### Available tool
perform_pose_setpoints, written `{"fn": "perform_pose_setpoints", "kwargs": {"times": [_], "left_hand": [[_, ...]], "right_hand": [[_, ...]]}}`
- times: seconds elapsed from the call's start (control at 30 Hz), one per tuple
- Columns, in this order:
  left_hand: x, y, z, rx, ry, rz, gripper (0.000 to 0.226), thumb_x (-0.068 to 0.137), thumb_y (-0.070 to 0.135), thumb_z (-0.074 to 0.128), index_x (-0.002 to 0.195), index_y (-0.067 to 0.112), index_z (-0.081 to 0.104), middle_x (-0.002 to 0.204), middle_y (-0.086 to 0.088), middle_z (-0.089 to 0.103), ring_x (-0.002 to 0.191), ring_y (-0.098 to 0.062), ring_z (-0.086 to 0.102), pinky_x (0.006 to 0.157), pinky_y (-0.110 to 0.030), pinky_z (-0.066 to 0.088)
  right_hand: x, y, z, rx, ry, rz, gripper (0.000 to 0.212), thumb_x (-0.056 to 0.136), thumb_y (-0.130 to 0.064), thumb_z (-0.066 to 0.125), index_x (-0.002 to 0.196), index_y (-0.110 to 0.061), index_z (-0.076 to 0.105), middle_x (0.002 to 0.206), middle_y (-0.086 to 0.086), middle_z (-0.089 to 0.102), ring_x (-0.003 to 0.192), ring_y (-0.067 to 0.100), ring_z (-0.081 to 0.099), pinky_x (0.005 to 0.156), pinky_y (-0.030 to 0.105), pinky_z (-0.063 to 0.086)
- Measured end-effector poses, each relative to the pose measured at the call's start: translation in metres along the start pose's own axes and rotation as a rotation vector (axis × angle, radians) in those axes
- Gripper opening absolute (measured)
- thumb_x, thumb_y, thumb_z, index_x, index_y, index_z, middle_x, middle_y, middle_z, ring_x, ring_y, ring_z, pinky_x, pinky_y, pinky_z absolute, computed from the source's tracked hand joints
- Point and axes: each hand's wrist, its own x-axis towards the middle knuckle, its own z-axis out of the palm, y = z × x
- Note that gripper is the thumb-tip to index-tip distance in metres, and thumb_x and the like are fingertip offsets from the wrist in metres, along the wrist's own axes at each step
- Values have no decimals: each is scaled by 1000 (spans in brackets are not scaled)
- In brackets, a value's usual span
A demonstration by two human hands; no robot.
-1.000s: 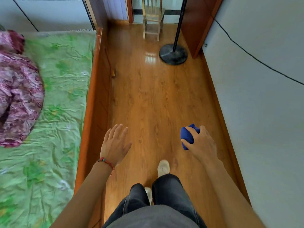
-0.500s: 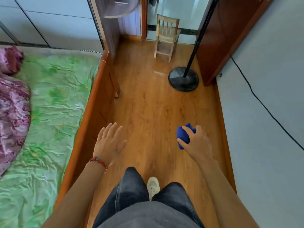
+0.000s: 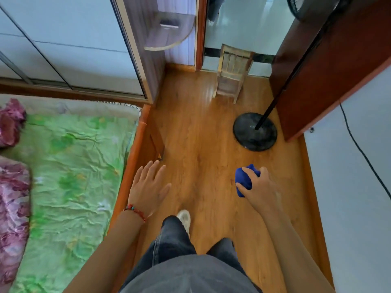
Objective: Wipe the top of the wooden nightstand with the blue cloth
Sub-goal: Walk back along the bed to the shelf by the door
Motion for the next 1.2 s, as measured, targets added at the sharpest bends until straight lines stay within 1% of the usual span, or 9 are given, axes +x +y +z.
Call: {"fn": "perform_pose_setpoints", "kwargs": {"times": [0.13, 0.23, 0.33, 0.47, 0.57, 0.77, 0.97, 1.07, 1.2], "left_hand": [[84, -28, -21, 15, -10, 35, 62, 86, 46, 32, 115, -1, 60, 119, -23, 60, 113, -41, 53, 93, -57, 41], [141, -42, -31, 26, -7, 32, 70, 92, 52, 19, 117, 0, 59, 120, -23, 59, 114, -41, 53, 93, -57, 42], [200, -52, -31, 19, -27, 19, 61, 87, 46, 31, 118, 1, 58, 122, -22, 58, 115, -40, 52, 94, -56, 41], [286, -68, -26, 1, 4, -12, 53, 86, 38, 47, 125, 3, 53, 130, -20, 52, 124, -38, 44, 102, -53, 33], [354, -78, -34, -2, 35, -49, 49, 83, 32, 56, 120, 0, 56, 125, -23, 55, 120, -40, 48, 99, -55, 35], [469, -93, -61, -22, 64, -117, 67, 90, 51, 25, 117, -1, 58, 122, -23, 57, 116, -39, 52, 96, -55, 38], [563, -122, -70, -43, 103, -181, 52, 82, 37, 50, 118, 1, 58, 125, -21, 56, 119, -38, 49, 100, -53, 34], [612, -150, -69, -26, 99, -190, 47, 84, 32, 60, 119, 1, 57, 127, -21, 54, 120, -38, 47, 102, -52, 31], [671, -183, -77, 7, 60, -183, 50, 81, 32, 57, 118, -1, 58, 124, -23, 55, 117, -39, 50, 98, -52, 38]], "right_hand": [[83, -26, -9, 13, 17, -14, 50, 78, -36, 67, 122, -18, 53, 99, 10, 48, 76, 20, 50, 61, 29, 43], [144, -36, -13, 0, 33, -23, 50, 77, -36, 67, 122, -18, 54, 99, 12, 50, 75, 21, 51, 59, 27, 39], [208, -41, -14, 2, 26, -35, 50, 77, -36, 68, 121, -16, 54, 100, 13, 50, 78, 23, 52, 61, 28, 41], [299, -43, -13, 12, 25, -47, 50, 79, -37, 66, 122, -17, 52, 100, 12, 48, 85, 23, 51, 61, 32, 47], [371, -46, -19, 7, -2, -47, 49, 79, -38, 65, 123, -19, 52, 102, 11, 48, 87, 22, 51, 60, 32, 47], [500, -58, -41, -28, -23, -108, 49, 80, -40, 63, 123, -21, 51, 107, 11, 48, 91, 24, 51, 61, 30, 44], [605, -80, -44, -17, -49, -134, 50, 81, -40, 61, 126, -22, 48, 107, 10, 47, 90, 24, 51, 66, 33, 45], [658, -95, -38, -14, -65, -131, 51, 82, -40, 61, 127, -22, 46, 109, 10, 47, 93, 25, 50, 70, 35, 46], [724, -121, -33, -46, -48, -129, 51, 81, -42, 61, 126, -24, 47, 112, 11, 49, 96, 27, 52, 72, 37, 48]]}}
